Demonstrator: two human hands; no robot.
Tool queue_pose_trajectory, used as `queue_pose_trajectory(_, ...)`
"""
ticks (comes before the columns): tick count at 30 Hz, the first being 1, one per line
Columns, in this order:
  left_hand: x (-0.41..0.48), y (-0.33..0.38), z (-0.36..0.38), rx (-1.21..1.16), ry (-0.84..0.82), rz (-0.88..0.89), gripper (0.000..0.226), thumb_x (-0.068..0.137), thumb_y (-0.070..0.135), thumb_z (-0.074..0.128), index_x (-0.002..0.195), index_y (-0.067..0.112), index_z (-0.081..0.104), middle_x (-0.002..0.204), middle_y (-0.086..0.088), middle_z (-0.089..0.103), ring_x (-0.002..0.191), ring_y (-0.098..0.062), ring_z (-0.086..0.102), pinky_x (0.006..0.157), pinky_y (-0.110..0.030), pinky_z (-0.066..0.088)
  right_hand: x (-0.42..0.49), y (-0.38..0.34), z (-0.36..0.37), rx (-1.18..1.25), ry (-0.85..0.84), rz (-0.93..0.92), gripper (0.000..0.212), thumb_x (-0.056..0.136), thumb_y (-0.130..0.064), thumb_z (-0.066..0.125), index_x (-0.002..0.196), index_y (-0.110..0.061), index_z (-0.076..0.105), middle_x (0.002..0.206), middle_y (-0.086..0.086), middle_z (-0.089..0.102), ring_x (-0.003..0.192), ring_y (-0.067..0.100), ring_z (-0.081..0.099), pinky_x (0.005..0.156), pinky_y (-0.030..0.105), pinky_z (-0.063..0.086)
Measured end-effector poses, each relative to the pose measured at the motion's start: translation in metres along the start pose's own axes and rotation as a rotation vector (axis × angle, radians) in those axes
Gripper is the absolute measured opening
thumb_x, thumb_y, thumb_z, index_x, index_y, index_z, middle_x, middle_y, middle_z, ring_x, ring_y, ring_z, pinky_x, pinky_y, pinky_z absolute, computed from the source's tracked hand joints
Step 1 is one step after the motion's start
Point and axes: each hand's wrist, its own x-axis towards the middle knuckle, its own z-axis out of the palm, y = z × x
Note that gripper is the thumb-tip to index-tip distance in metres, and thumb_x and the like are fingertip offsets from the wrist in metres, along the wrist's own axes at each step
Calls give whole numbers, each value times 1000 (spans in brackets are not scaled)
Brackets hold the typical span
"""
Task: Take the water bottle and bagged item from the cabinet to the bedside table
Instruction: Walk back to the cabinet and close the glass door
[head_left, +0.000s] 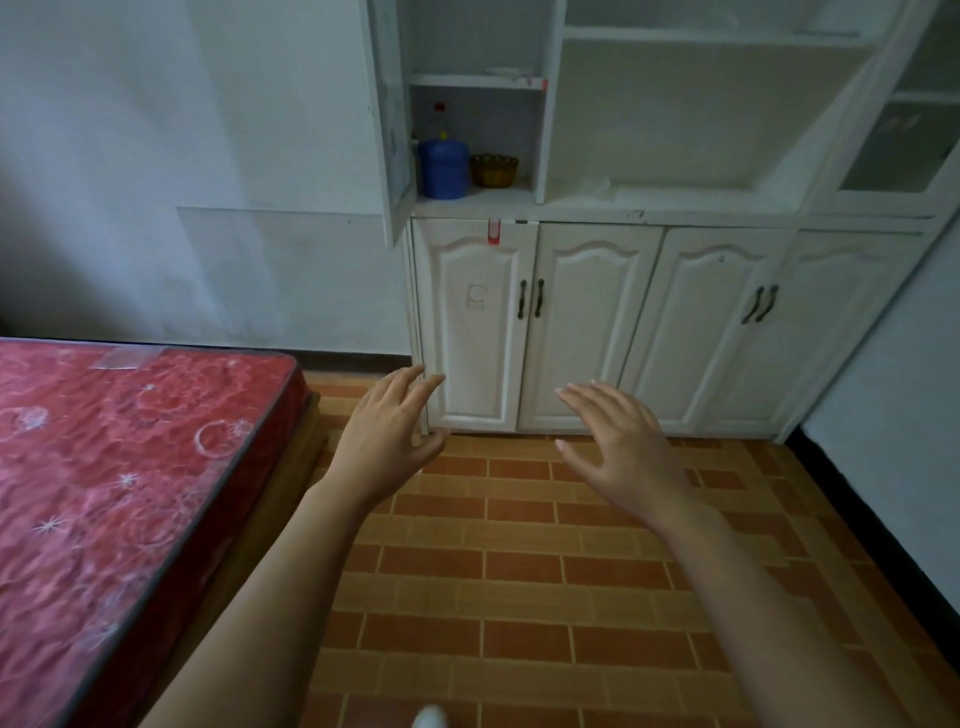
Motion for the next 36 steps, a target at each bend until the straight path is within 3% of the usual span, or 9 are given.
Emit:
queue_pose_trajectory(8, 96, -28, 36, 48, -15, 74, 62, 84, 38, 57, 139, 24, 31, 145, -6, 35, 134, -24, 30, 108, -46, 31, 69, 56, 22, -46, -15, 3, 58, 84, -48, 35, 130, -16, 48, 130, 6, 55, 124, 26, 46, 102, 37, 21)
queue_pose_trajectory(16, 226, -76, 60, 74, 2, 133, 55, 87, 34, 55, 137, 24, 33, 145, -5, 36, 133, -24, 31, 107, -40, 27, 193, 104, 46, -75, 56, -24, 54, 83, -43, 40, 124, -12, 53, 123, 8, 61, 117, 27, 52, 101, 45, 32)
queue_pose_trajectory(26, 347, -109, 89, 117, 47, 162, 56, 84, 31, 59, 134, 21, 38, 141, -10, 41, 130, -28, 37, 105, -42, 30, 305, 163, 77, -66, 61, -66, 52, 84, -41, 40, 124, -12, 53, 124, 8, 60, 118, 27, 51, 101, 47, 33)
queue_pose_trajectory(36, 438, -102, 116, 136, 160, -5, 56, 83, 31, 61, 133, 21, 39, 140, -10, 42, 129, -27, 38, 106, -45, 33, 417, 249, 86, 32, 23, -177, 58, 84, -45, 33, 130, -14, 48, 133, 7, 53, 127, 25, 42, 104, 38, 20)
